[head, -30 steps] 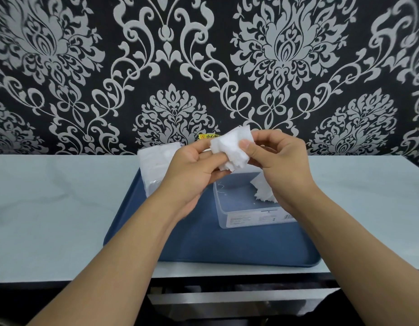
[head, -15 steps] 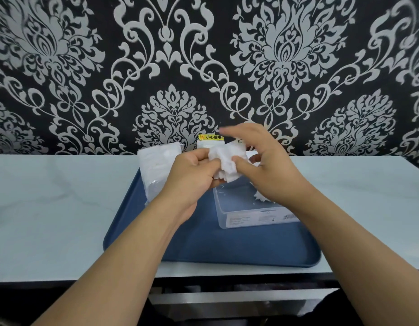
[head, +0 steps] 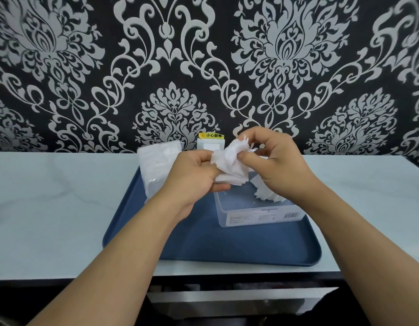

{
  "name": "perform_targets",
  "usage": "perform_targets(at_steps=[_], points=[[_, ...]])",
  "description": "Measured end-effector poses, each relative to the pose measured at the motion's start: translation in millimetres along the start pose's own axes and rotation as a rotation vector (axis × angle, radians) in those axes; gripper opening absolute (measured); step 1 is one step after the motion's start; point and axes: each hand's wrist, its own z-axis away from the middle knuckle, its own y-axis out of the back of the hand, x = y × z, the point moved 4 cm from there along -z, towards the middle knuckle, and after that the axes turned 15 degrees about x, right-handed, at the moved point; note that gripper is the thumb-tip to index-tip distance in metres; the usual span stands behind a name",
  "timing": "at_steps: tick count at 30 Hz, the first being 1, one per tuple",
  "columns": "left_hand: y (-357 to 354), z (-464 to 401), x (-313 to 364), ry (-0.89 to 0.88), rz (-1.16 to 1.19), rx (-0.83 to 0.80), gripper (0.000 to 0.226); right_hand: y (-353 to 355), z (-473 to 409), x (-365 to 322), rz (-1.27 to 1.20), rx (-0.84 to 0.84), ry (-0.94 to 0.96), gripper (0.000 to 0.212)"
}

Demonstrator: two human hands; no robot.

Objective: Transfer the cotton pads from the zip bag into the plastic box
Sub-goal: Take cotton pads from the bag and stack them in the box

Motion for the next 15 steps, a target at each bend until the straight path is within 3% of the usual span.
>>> perform_targets(at_steps=[6, 15], points=[[1.5, 0.5, 3.3, 0.009, -0.034, -0.086, 0.021, 2.6, 0.9, 5.4, -0.023, -0.163, -0.07, 0.019], [4.3, 0.6, 0.6, -0.024, -0.049, -0.158, 0.023, 6.0, 0.9, 7.8, 0.07, -0.14, -0.021, 0.019]])
